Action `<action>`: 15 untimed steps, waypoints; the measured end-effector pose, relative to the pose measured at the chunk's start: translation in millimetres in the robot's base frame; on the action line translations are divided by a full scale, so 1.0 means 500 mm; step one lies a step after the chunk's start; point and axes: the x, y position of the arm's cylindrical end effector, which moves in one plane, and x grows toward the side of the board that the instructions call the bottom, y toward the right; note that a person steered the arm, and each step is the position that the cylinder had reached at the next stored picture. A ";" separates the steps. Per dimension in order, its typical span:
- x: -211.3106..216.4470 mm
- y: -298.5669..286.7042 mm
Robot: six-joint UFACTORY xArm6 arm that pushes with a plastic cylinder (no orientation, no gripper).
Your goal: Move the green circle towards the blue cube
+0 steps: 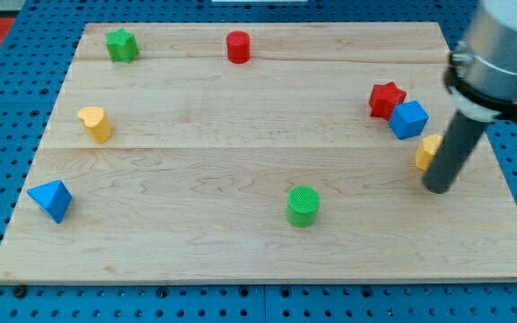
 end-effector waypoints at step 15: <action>-0.129 -0.261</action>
